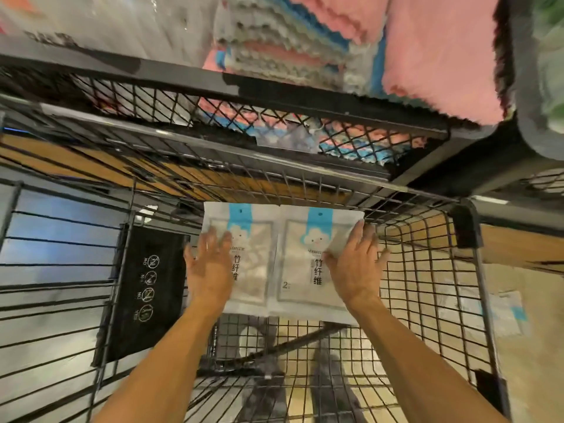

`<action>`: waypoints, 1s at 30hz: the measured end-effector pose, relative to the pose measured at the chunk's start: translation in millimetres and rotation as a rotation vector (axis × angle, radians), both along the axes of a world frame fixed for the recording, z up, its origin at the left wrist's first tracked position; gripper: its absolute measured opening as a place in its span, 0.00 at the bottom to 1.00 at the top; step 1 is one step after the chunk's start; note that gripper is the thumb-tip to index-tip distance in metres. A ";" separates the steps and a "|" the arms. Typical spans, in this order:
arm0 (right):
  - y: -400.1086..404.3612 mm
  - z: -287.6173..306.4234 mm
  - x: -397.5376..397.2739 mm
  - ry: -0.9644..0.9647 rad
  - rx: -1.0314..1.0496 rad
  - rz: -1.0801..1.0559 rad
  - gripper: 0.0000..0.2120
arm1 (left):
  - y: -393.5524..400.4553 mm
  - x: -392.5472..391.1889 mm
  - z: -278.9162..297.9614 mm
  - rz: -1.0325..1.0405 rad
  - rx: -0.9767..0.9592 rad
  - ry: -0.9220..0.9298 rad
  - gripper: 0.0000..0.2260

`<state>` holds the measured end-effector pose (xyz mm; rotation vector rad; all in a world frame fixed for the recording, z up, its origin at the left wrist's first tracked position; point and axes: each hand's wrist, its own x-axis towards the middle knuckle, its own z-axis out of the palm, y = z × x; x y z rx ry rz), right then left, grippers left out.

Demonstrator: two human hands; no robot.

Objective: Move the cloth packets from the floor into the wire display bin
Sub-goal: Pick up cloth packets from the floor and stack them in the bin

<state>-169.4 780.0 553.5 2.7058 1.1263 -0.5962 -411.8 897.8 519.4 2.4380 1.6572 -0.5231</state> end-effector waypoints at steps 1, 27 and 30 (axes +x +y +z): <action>-0.7 8.1 3.1 0.011 0.013 0.030 0.48 | 1.7 2.4 11.6 -0.004 0.013 -0.049 0.25; -43.2 421.4 84.8 -0.129 0.444 0.250 0.38 | -24.1 99.9 458.8 -0.146 0.238 -0.222 0.31; -61.6 456.8 88.4 -0.157 0.473 0.170 0.39 | -28.1 114.7 491.4 -0.232 0.279 -0.246 0.30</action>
